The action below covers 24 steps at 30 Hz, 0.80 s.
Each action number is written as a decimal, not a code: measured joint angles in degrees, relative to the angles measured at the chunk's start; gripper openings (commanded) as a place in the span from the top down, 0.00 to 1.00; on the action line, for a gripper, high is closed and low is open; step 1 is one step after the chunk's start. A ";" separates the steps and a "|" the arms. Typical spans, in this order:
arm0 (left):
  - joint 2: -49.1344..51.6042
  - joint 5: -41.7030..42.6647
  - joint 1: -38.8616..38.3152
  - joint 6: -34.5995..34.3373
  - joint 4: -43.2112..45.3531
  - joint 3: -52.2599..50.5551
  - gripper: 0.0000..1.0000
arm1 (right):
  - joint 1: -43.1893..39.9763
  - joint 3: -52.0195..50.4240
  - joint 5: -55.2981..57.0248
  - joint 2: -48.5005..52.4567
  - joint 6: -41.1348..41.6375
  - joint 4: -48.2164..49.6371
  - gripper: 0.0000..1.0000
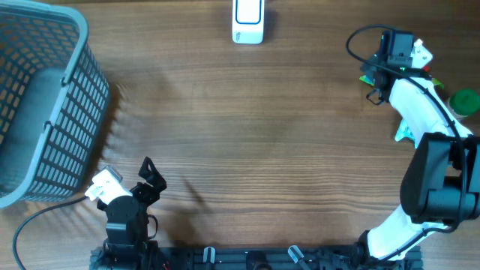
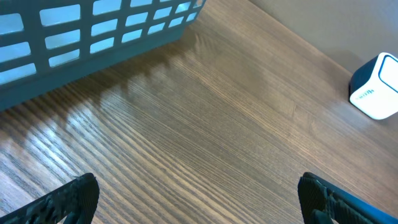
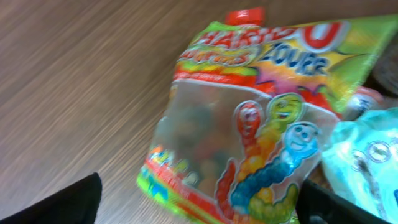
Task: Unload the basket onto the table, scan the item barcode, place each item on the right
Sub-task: 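Carry the Haribo bag to the right edge and release it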
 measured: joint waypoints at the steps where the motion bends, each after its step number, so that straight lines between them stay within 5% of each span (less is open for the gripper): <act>1: 0.00 0.02 0.00 0.00 0.00 0.00 0.00 | 0.00 0.87 -1.22 -0.35 -0.70 -0.57 0.00; 13: 0.00 0.00 0.00 0.00 0.00 0.00 0.00 | 2.56 4.00 -11.72 -27.30 -3.43 -0.22 0.00; 24: 0.00 0.00 0.00 0.00 -0.02 0.00 0.00 | 10.40 4.28 -13.18 -53.55 -3.13 -17.38 0.00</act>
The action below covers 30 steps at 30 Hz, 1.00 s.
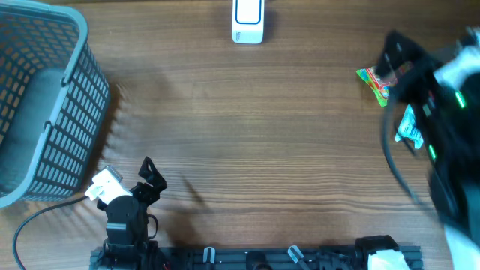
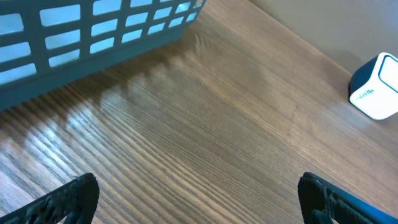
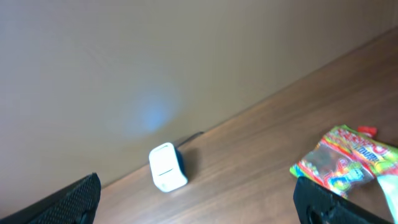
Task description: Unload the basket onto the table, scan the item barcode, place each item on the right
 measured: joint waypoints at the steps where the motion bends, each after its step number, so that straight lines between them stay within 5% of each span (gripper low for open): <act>1: 0.00 0.02 0.00 0.00 0.02 0.00 0.00 | -0.02 0.00 0.00 -2.49 0.39 -1.79 0.00; 7: 0.00 0.00 0.00 0.00 0.02 0.00 0.00 | -0.02 0.52 0.07 -16.41 2.12 -17.42 0.00; 18: 0.00 0.00 0.00 0.00 0.00 0.00 0.00 | 0.00 0.55 2.71 -20.44 1.29 -36.65 0.00; 23: 0.00 0.00 0.00 0.00 0.00 0.00 0.00 | -0.02 0.28 3.17 -20.48 -3.48 -34.60 0.00; 30: 0.00 0.02 0.00 0.00 0.02 0.00 0.00 | -0.02 -8.70 2.25 -24.17 -14.25 -13.66 0.00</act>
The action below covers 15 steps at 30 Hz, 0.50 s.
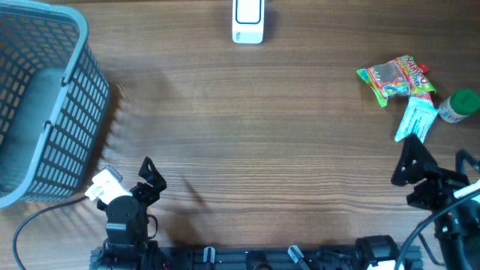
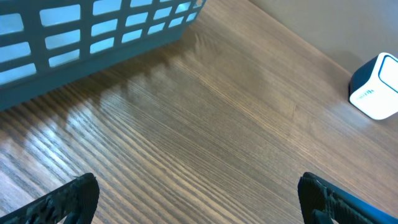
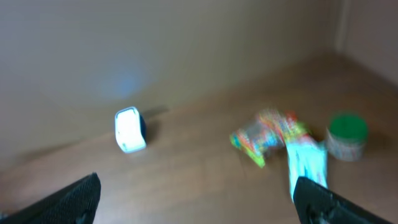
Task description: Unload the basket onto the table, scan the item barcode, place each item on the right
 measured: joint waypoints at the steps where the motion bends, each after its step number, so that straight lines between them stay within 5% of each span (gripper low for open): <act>1: 0.00 -0.02 0.00 0.00 -0.02 0.00 0.00 | 0.02 -2.69 -0.68 -1.68 -1.55 3.63 0.00; 15: 0.00 0.00 0.00 0.00 -0.04 0.00 0.00 | 0.00 -44.26 -8.02 -23.67 -7.85 46.64 0.00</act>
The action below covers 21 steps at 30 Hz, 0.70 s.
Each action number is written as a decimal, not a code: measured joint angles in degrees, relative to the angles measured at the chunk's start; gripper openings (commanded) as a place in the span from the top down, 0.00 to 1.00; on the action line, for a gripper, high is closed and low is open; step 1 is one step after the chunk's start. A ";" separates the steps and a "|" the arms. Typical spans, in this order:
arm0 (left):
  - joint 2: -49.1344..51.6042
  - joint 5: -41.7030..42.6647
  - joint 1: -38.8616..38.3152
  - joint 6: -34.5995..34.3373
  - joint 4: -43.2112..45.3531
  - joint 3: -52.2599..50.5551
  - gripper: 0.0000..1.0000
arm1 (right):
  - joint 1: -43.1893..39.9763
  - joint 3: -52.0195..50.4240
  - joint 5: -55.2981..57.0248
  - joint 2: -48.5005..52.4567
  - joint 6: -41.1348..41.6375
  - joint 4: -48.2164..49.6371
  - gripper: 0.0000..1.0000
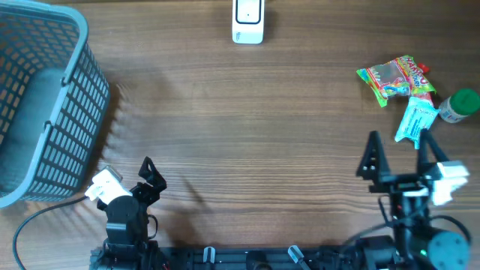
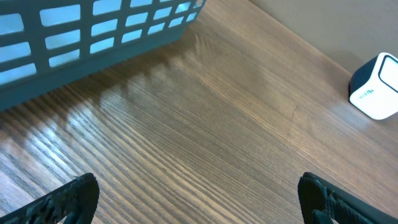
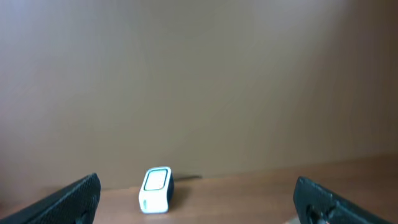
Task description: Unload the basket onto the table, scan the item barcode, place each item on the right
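The white barcode scanner [image 1: 248, 21] stands at the table's far edge, also seen at right in the left wrist view [image 2: 375, 87] and ahead in the right wrist view [image 3: 155, 190]. A colourful gummy candy bag [image 1: 394, 79] lies at the far right beside a light blue packet [image 1: 415, 120] and a green-capped bottle [image 1: 459, 105]. My right gripper [image 1: 399, 154] [image 3: 199, 202] is open and empty at the front right, short of those items. My left gripper [image 1: 152, 174] [image 2: 196, 202] is open and empty at the front left.
A grey mesh basket [image 1: 45, 97] fills the left side, its wall close ahead of the left gripper [image 2: 93, 31]. A plain wall rises behind the scanner. A black cable runs along the front left edge.
My right arm has moved from a slanted pose at the front right corner to one facing straight towards the back wall. Its camera now shows only the scanner. The left arm is unchanged.
My right gripper was open right over the candy bag at the far right. It was then higher and off the bag, then back at the front right corner, and now faces the scanner empty. The bag lies on the table. The left arm stayed still.
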 measured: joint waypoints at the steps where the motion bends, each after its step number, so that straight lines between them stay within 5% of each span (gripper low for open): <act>1: 0.00 -0.02 0.00 0.00 0.00 0.02 0.00 | 0.00 -2.62 -0.15 -0.72 0.04 1.77 0.00; 10: 0.00 -0.02 0.00 0.00 0.02 0.00 0.00 | 0.00 -15.93 -0.31 -3.93 1.29 11.28 0.00; 21: 0.00 0.00 0.00 0.00 0.02 0.00 0.00 | -0.28 -21.14 0.72 -4.15 0.39 11.41 0.00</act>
